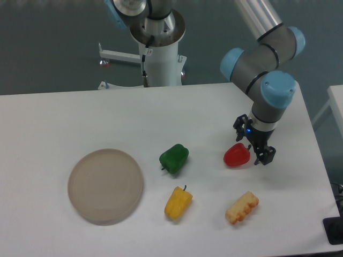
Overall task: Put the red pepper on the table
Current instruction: 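Open the gripper to release the red pepper and raise slightly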
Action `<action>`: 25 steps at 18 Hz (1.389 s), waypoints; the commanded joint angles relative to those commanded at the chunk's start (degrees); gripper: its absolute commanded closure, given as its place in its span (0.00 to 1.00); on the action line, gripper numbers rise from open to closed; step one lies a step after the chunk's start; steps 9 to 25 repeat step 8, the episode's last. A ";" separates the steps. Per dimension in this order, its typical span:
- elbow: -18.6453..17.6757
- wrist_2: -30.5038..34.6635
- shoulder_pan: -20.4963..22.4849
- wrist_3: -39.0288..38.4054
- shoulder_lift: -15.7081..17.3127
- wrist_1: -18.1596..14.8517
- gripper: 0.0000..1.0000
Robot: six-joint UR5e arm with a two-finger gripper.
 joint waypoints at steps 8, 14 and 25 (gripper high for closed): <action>3.00 -0.09 1.76 0.18 0.00 -2.47 0.00; 3.00 -0.09 1.76 0.18 0.00 -2.47 0.00; 3.00 -0.09 1.76 0.18 0.00 -2.47 0.00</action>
